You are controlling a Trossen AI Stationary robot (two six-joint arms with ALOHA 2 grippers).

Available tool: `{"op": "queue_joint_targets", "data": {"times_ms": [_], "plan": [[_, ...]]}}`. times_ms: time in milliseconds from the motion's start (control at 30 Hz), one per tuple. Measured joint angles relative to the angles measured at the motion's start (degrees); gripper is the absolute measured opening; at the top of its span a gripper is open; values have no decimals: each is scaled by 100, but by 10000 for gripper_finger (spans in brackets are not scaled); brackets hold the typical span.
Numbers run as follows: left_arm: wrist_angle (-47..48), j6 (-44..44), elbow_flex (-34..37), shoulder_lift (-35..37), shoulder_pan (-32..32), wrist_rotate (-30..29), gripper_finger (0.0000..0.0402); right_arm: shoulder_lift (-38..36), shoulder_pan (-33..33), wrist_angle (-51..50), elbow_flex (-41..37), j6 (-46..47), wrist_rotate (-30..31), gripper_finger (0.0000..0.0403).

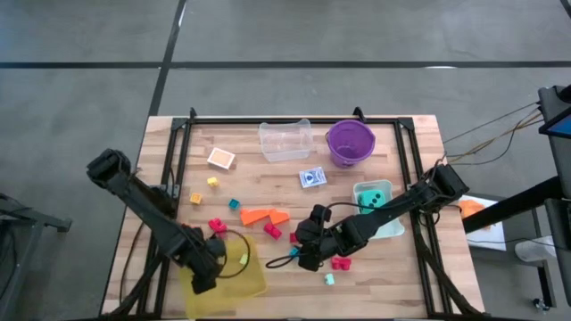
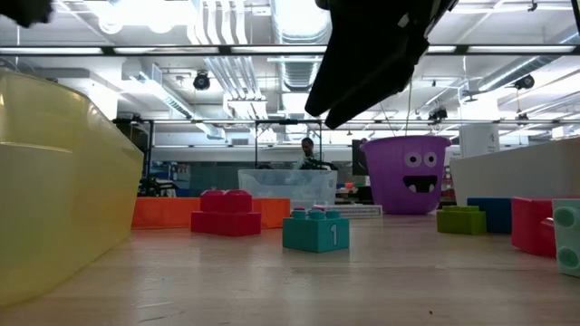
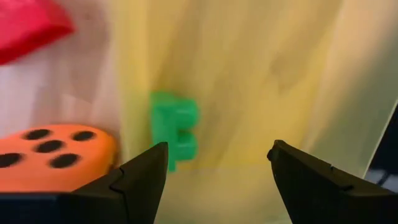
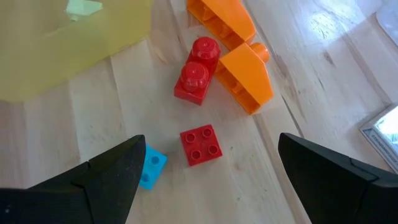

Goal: Pick & Place Toys
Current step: Put the blue game piece into the yellow bin

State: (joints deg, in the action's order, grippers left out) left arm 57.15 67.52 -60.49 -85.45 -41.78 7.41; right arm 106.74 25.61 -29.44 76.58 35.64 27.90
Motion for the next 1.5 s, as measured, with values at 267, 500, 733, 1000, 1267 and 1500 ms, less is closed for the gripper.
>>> {"op": "queue_joint_targets", "data": {"times_ms": [267, 500, 733, 1000, 1267, 1500], "plan": [[455, 496, 0, 439, 1379, -1083, 279, 0, 0, 47, 0, -25, 0, 363], [462, -794, 108, 472, 3078, -1088, 279, -1, 0, 70, 0, -26, -113, 363], [-216, -1904, 848, 472, 4015, -1155, 279, -2, 0, 112, 0, -27, -127, 363], [-980, -1975, 1416, 455, 4225, -1087, 279, -2, 0, 136, 0, -226, -140, 363], [-1075, -1682, 1471, 385, 4256, -1246, 278, -2, -67, 176, 0, -270, -139, 363], [-1526, -1648, 1471, 52, 4274, -1255, 278, -2, -109, 261, 0, -329, -138, 363]]}}
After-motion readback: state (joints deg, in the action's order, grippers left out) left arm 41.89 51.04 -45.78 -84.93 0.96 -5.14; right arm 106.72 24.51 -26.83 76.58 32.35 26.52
